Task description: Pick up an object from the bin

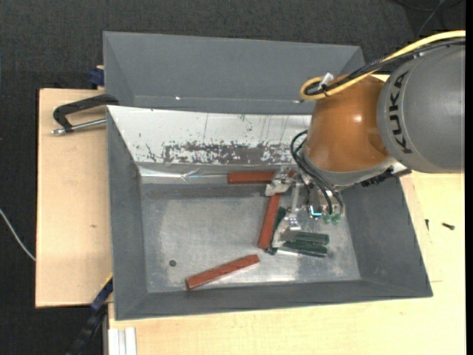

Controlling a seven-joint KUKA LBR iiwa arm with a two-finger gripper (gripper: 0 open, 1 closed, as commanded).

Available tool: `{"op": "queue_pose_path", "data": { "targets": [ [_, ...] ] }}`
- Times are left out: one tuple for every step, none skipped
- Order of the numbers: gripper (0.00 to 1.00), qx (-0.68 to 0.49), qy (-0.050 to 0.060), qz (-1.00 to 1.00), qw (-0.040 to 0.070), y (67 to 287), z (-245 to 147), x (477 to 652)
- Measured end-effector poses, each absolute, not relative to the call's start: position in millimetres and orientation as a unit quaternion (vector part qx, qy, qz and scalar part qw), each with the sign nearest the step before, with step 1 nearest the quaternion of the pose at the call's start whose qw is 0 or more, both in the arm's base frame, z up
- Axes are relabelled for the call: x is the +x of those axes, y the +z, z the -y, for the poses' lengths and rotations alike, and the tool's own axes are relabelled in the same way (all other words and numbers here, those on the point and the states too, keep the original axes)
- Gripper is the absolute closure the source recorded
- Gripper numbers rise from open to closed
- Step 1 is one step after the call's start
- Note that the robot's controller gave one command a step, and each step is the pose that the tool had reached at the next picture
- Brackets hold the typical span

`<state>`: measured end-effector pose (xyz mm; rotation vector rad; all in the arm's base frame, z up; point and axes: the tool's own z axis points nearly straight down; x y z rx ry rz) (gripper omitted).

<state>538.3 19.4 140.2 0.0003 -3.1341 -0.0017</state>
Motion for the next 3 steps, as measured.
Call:
{"op": "queue_pose_path", "data": {
  "targets": [
    [0.00,0.000,-0.001,1.000,-0.001,144.6,-19.3,540.3],
    [1.00,0.157,-0.003,0.988,-0.002,85.9,-5.9,555.1],
    [1.00,0.157,-0.003,0.988,-0.002,85.8,-5.8,555.1]
  ]
}}
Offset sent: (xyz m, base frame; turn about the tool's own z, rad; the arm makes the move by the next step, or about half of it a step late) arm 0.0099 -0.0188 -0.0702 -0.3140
